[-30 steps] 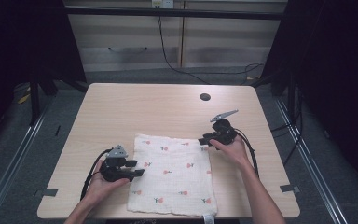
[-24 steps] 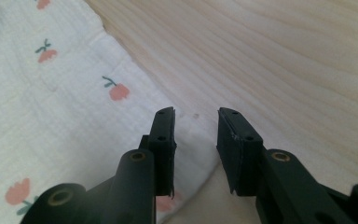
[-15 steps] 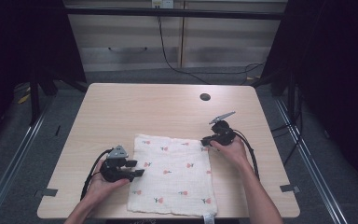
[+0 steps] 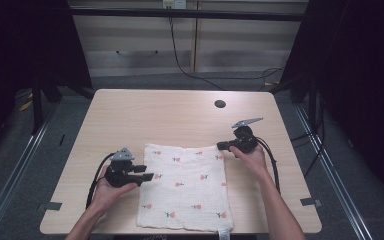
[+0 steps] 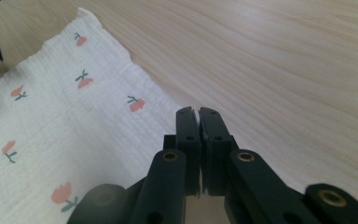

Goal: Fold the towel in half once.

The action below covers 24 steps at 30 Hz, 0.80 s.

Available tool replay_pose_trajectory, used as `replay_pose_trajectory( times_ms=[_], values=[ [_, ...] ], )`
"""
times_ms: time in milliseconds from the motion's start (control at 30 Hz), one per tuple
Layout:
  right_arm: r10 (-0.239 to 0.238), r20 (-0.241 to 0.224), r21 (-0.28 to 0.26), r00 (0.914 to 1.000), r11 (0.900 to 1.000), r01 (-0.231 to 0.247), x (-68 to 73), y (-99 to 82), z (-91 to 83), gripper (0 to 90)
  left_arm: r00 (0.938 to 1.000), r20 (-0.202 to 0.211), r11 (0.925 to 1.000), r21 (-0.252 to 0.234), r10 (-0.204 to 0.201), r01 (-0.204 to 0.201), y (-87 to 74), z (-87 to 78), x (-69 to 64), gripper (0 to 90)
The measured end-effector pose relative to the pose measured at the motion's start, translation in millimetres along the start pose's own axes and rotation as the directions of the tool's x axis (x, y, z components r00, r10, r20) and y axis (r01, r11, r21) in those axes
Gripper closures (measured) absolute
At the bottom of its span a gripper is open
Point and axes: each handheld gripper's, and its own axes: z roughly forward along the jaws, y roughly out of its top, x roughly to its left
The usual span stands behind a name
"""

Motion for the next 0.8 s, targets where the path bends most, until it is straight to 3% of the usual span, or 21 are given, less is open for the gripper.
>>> replay_pose_trajectory(
  times_ms=[133,200,267,400,567,633,700,800],
  values=[
    [-0.019,-0.004,0.000,0.9998,0.9998,0.019,3.7,0.3,-1.0,87.6,0.9987,-0.041,0.9985,-0.047,-0.031,0.029,21.6,-0.4,22.5,56.3],
    [-0.024,-0.007,-0.005,0.9997,0.9997,0.024,4.3,0.9,-1.7,87.7,0.9978,-0.036,0.9972,-0.052,-0.056,0.054,30.2,2.5,33.8,58.7],
    [-0.017,-0.007,-0.006,0.9998,0.9998,0.017,4.0,1.0,-1.9,87.7,0.9958,-0.058,0.9962,-0.055,-0.071,0.068,35.2,6.2,43.2,58.7],
    [-0.011,-0.012,-0.003,0.9999,0.9999,0.011,3.0,-2.1,0.4,87.7,0.9875,-0.074,0.9897,-0.045,-0.139,0.136,37.3,18.5,66.8,58.9],
    [-0.016,-0.021,0.003,0.9996,0.9999,0.016,3.2,-7.1,3.7,87.6,0.9799,-0.129,0.9884,-0.019,-0.152,0.151,31.8,30.3,79.0,59.2],
    [-0.015,-0.026,-0.001,0.9996,0.9999,0.015,3.4,-7.2,4.0,87.6,0.9779,-0.104,0.9834,-0.027,-0.181,0.180,33.8,31.1,83.4,55.9],
    [-0.014,-0.025,0.001,0.9996,0.9999,0.014,4.1,-7.2,3.9,87.6,0.9804,-0.132,0.9890,0.005,-0.146,0.148,38.0,35.7,84.2,55.4],
    [-0.012,-0.032,-0.004,0.9994,0.9999,0.012,4.6,-7.2,4.0,87.6,0.9774,-0.143,0.9873,0.008,-0.156,0.159,39.8,42.2,85.8,55.9]
  ],
)
